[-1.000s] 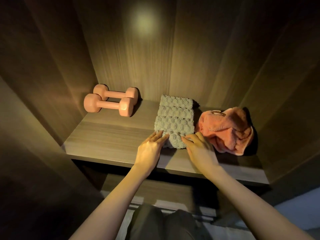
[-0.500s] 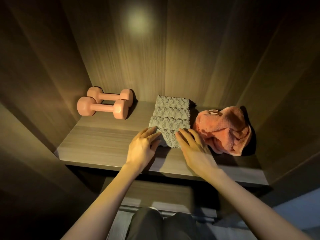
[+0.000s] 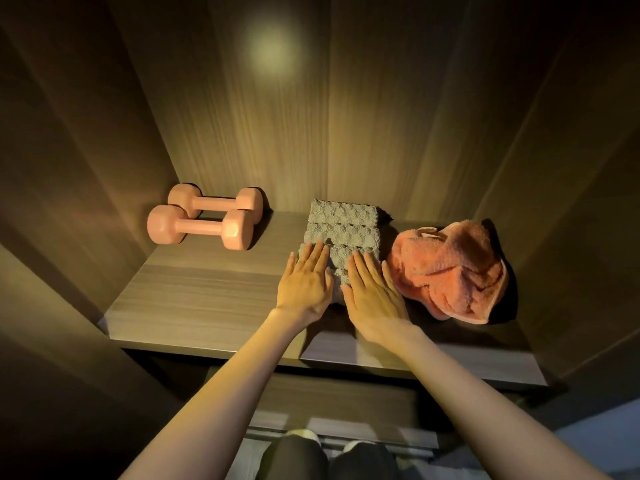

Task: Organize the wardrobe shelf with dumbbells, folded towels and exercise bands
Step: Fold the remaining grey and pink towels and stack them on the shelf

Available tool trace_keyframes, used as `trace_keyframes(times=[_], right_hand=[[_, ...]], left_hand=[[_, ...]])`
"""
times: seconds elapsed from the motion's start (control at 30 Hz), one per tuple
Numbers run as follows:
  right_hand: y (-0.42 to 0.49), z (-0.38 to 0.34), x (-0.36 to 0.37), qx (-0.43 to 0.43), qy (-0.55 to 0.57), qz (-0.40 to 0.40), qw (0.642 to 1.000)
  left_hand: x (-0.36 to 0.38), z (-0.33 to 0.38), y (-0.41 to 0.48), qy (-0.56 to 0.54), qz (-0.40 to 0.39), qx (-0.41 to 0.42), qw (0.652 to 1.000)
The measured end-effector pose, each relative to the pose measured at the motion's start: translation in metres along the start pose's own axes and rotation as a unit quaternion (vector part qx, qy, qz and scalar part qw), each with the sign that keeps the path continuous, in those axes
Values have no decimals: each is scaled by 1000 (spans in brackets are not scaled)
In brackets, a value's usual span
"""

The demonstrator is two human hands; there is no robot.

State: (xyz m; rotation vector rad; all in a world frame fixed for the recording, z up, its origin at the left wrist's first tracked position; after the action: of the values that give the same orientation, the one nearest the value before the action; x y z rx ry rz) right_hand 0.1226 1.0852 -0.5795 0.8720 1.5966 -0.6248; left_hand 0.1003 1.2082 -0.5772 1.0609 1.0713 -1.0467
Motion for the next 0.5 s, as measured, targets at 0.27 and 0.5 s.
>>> trace_keyframes(times=[0.27,0.5], right_hand=[[16,10,17,29,84,-7,996],[22,16,13,20,115,-62,991]], left_hand=[[18,-6,5,-43,-15,-12,999],[11,-5,8,-70,-65,-14,995]])
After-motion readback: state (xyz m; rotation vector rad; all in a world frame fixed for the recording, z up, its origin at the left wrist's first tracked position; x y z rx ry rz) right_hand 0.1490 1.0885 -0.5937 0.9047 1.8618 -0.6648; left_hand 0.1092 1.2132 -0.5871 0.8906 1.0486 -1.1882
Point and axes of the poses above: each hand's wrist, its own y-axis towards the middle knuckle, its own x-axis out of the palm, z = x × y, the point moved 5 cm from there along y, towards the middle knuckle, and after that the axes turned 6 degrees about y, right-handed, at the moved point
